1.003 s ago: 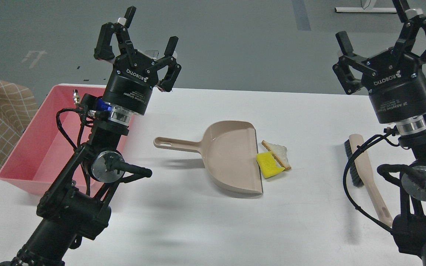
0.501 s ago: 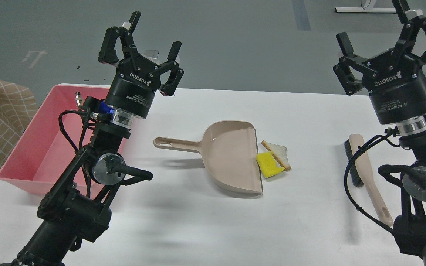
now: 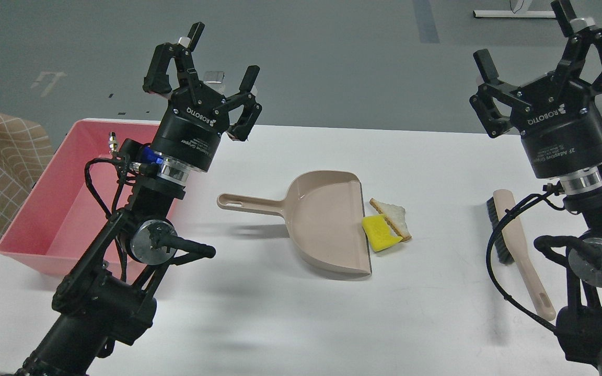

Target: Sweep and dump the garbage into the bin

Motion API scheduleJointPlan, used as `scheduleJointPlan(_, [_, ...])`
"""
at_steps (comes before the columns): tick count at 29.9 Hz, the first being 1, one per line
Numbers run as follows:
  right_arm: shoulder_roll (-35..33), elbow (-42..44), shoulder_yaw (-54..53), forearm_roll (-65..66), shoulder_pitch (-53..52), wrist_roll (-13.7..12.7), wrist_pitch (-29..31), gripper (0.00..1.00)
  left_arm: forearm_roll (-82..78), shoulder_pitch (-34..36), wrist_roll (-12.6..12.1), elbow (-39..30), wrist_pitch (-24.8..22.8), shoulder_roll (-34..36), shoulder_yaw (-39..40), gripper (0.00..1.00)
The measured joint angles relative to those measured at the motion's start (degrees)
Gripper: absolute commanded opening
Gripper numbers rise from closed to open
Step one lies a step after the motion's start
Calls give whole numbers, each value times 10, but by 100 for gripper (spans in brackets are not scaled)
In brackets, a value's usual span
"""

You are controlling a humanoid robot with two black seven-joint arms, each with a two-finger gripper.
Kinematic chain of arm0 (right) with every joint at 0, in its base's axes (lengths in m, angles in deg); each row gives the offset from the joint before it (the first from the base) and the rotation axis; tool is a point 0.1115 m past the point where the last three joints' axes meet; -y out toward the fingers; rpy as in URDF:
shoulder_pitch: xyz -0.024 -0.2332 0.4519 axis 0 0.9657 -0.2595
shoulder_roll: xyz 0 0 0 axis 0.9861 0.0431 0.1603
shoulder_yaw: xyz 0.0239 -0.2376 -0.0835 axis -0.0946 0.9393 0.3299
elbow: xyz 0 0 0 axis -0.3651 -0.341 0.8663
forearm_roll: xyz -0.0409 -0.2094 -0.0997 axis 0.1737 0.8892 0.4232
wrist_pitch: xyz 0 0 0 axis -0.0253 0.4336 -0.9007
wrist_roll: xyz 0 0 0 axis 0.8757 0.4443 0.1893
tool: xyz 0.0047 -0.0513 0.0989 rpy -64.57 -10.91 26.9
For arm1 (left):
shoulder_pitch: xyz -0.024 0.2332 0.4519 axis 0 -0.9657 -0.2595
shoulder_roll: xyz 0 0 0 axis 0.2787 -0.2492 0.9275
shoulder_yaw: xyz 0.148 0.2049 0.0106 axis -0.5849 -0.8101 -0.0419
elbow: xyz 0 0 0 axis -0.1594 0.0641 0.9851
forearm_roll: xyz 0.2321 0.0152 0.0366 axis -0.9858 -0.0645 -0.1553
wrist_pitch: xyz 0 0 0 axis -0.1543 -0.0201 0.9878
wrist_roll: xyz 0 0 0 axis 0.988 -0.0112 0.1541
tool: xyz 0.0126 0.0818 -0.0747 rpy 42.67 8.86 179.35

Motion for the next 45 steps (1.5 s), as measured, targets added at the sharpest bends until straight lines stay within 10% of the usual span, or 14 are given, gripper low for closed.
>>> scheduleJointPlan(18, [0, -1, 0, 0, 1, 0, 0, 100, -33, -5, 11, -23, 17, -1, -3, 98])
scheduleJointPlan(25, [-1, 2, -2, 0, 3, 0, 0, 100, -185, -46, 8, -92, 202, 15, -58, 98])
scheduleJointPlan(36, [-1, 14, -9, 0, 15, 4, 0, 100, -283, -213, 15, -138, 320, 60, -103, 98])
scheduleJointPlan(45, [0, 23, -11, 0, 20, 4, 0, 100, -325, -323, 102, -142, 345, 50, -113, 98])
